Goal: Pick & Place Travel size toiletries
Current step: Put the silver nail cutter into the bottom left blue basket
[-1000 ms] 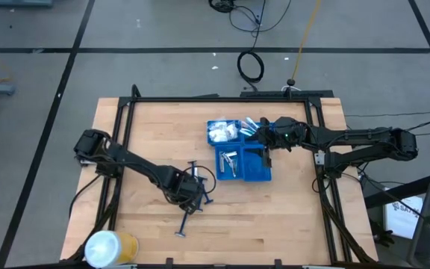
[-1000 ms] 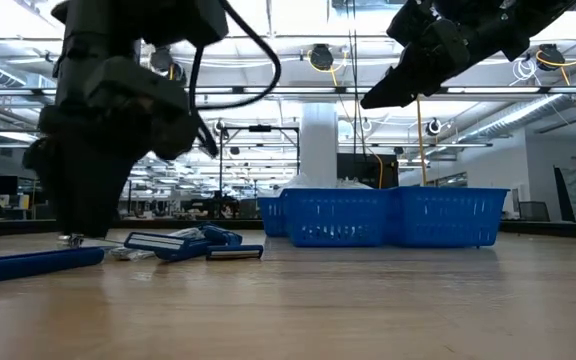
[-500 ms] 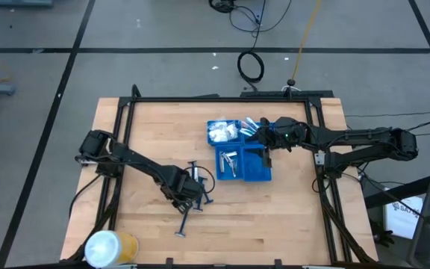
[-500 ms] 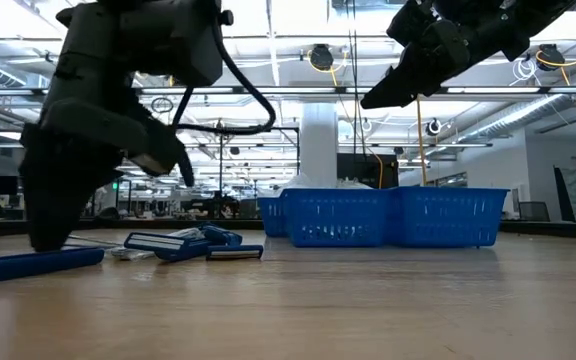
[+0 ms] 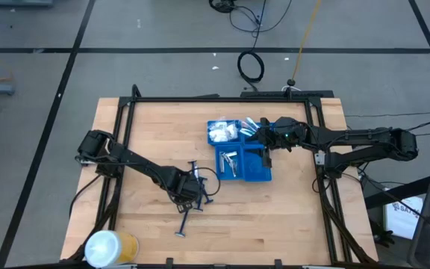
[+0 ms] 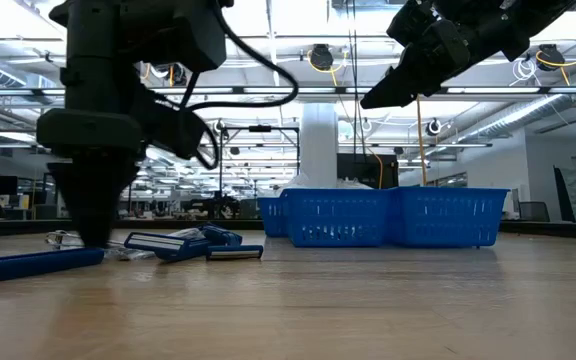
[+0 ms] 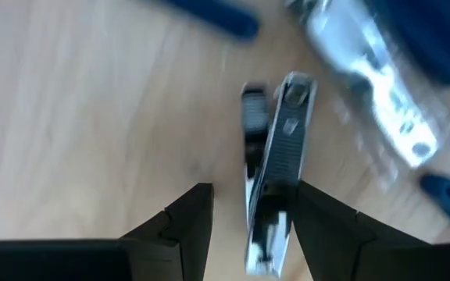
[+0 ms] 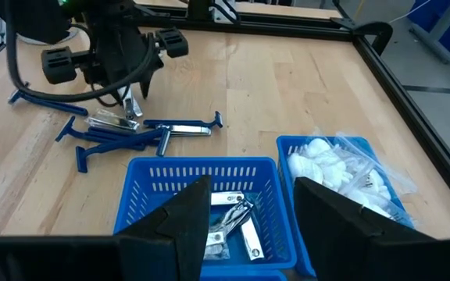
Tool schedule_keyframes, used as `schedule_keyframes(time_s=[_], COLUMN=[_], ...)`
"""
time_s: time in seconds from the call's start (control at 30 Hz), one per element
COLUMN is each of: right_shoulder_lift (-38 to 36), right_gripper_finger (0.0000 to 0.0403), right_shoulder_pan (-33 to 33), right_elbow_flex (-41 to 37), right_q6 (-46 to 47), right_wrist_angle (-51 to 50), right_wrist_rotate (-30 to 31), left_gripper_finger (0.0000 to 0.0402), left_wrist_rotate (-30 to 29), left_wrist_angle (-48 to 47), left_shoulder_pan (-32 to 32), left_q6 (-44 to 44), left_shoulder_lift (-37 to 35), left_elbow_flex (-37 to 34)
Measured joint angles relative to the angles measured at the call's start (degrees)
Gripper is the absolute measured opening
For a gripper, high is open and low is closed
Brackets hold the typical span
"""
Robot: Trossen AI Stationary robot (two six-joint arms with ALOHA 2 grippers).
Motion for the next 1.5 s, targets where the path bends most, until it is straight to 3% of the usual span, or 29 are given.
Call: schedule_keyframes(time_s=[0.17,0.67,0.77,1.1,1.4,1.5], right_shoulder_lift=[0.0,0.0,0.0,0.0,0.0,0.0], right_gripper_finger=[0.0171,0.0171,0.0171,0.0171,0.0171,0.0171], right_shoulder_pan=[0.0,0.0,0.0,0.0,0.0,0.0], right_elbow_flex=[0.0,0.0,0.0,0.0,0.0,0.0], right_q6=[0.0,0.0,0.0,0.0,0.4,0.4], right_wrist_angle=[0.0,-0.1,0.0,-0.1,-0.2,-0.3], right_wrist_rotate=[0.0,0.0,0.0,0.0,0.0,0.0], left_gripper_finger=[0.0172,0.017,0.0148,0.0013,0.0011,0.0008], left_wrist_rotate=[-1.4,2.5,2.5,-0.1,-2.1,-5.1], left_wrist_angle=[6.4,4.4,4.3,5.5,5.0,2.3], left_shoulder_pan=[0.1,0.8,0.8,0.6,0.2,0.2], left_q6=[3.7,3.0,3.0,-1.1,3.1,2.9], left_shoulder_lift=[0.2,0.1,0.1,-0.5,-1.5,-3.9], left_elbow_flex=[0.1,0.0,0.0,-2.2,-0.6,0.7])
